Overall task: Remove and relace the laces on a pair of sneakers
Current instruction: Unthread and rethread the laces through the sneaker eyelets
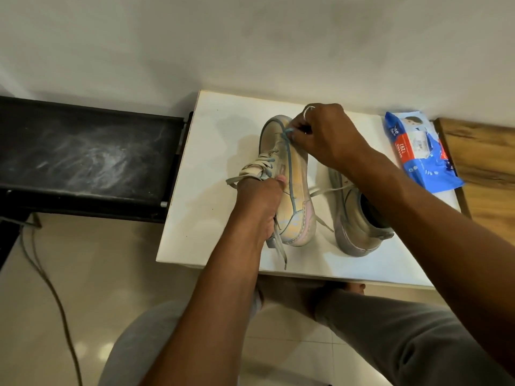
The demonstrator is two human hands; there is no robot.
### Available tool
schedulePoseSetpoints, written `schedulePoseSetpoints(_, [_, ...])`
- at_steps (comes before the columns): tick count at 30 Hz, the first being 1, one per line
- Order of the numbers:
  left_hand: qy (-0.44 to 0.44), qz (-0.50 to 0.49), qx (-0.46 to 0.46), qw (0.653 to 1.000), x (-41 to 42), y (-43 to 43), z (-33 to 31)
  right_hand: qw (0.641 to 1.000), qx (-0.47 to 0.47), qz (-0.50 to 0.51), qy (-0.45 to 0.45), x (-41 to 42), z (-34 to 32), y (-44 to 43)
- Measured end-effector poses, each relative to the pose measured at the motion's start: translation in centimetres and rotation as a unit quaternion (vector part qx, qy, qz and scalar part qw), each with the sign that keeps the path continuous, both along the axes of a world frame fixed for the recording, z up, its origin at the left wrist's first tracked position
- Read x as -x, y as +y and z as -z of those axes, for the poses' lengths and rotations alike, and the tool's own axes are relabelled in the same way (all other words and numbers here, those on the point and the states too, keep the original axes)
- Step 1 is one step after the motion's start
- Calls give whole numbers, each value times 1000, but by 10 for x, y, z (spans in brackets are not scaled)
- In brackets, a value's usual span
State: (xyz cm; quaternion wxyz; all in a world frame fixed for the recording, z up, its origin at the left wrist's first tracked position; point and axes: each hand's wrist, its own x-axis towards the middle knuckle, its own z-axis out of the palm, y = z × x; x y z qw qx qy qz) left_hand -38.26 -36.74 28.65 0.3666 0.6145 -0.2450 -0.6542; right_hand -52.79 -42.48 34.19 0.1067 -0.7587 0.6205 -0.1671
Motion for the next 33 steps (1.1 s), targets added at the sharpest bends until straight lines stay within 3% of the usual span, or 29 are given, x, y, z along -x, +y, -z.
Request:
schedulePoseSetpoints(12, [-15,-2,-3,1000,-2,1,-4,996,-71,19,47,-25,-4,-75])
schedulePoseSetpoints(25, [-4,-14,3,1000,2,1,-1,999,-40,22,29,3,-3,-22])
schedulePoseSetpoints(33, [-26,-14,-7,1000,3,0,-1,998,-35,8,54,-15,-1,-51])
